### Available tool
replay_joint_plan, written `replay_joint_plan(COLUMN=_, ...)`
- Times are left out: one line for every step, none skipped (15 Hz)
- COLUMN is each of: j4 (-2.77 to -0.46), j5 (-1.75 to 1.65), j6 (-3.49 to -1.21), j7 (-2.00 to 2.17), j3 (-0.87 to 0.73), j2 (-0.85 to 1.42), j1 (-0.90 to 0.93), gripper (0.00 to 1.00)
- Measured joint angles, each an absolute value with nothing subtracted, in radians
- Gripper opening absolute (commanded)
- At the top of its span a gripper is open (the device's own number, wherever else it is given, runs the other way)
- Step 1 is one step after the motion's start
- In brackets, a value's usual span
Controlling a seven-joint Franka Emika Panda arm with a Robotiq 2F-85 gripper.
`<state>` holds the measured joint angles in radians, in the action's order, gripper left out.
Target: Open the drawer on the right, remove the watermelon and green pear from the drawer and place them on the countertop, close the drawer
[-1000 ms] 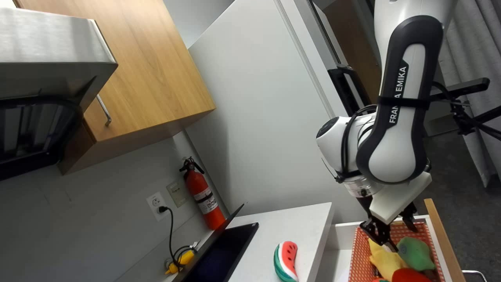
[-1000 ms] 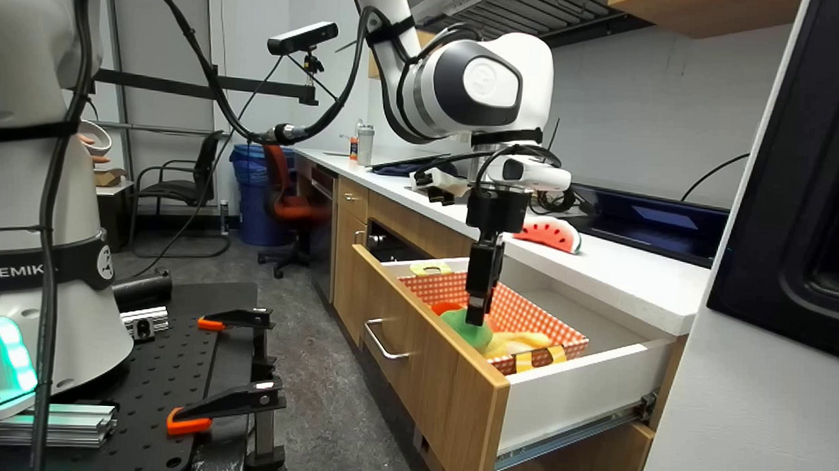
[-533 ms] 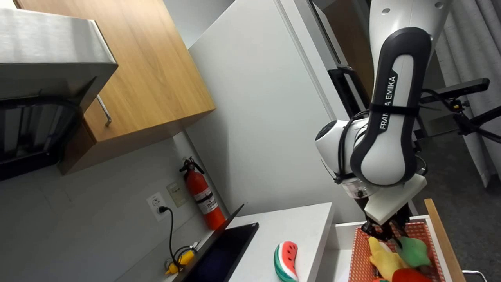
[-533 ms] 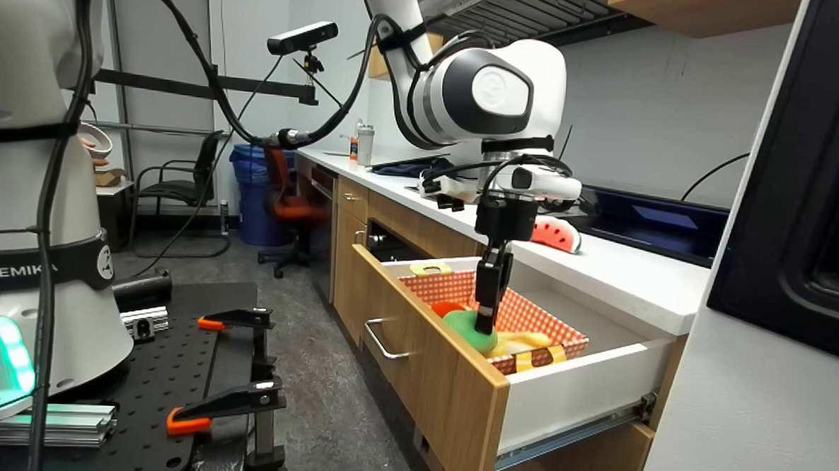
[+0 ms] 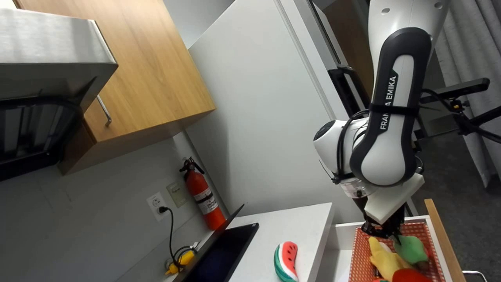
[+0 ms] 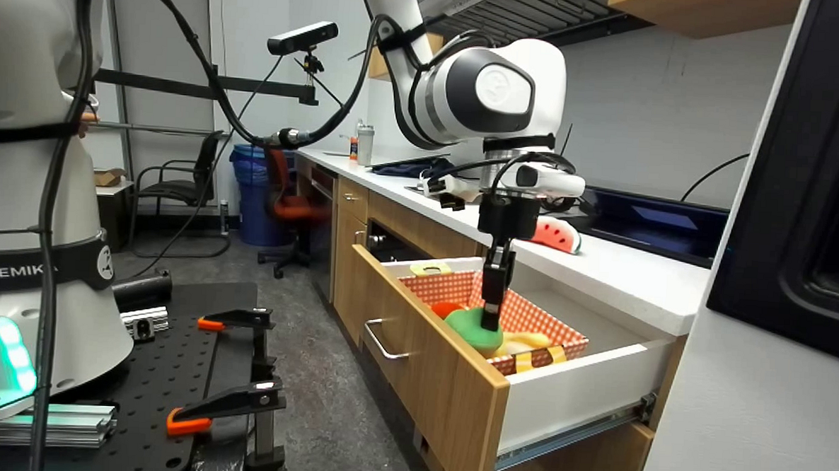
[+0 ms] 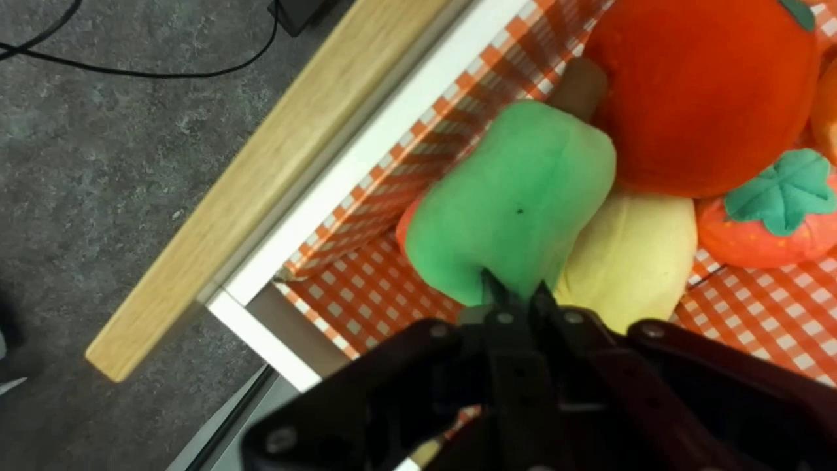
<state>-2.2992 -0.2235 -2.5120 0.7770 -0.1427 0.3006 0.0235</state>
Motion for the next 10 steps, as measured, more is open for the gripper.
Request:
replay_joint_plan(j4=-2.3, j5=-0.24, j6=-2.512, j7=0.777, j3=-0.143, j2=0.293, j1=0.028, gripper=0.01)
replay_joint_plan(j4=-2.302, j5=-0.26, j6=-2.512, j7=0.777, j3=-0.143, j2=0.283, j1=0.035, gripper=0.01)
replay_joint_plan(j4=-2.305, j5=-0.286, j6=-2.512, j7=0.777, j3=-0.143, j2=0.269, j1=0.043, gripper=0.01)
replay_joint_plan(j4=-2.31, j5=-0.319, j6=-2.512, j7=0.778, j3=-0.143, j2=0.252, j1=0.053, gripper=0.01)
replay_joint_plan(j4=-2.314, j5=-0.355, j6=-2.512, j7=0.783, j3=-0.143, j2=0.234, j1=0.065, gripper=0.01)
replay_joint_plan(j4=-2.318, j5=-0.394, j6=-2.512, j7=0.788, j3=-0.143, j2=0.216, j1=0.077, gripper=0.01)
replay_joint_plan(j4=-2.323, j5=-0.432, j6=-2.512, j7=0.796, j3=-0.142, j2=0.197, j1=0.088, gripper=0.01)
replay_joint_plan(j4=-2.328, j5=-0.468, j6=-2.513, j7=0.807, j3=-0.14, j2=0.179, j1=0.096, gripper=0.01)
replay_joint_plan(j4=-2.33, j5=-0.507, j6=-2.514, j7=0.82, j3=-0.137, j2=0.163, j1=0.103, gripper=0.01)
replay_joint_plan(j4=-2.331, j5=-0.55, j6=-2.516, j7=0.837, j3=-0.134, j2=0.148, j1=0.109, gripper=0.01)
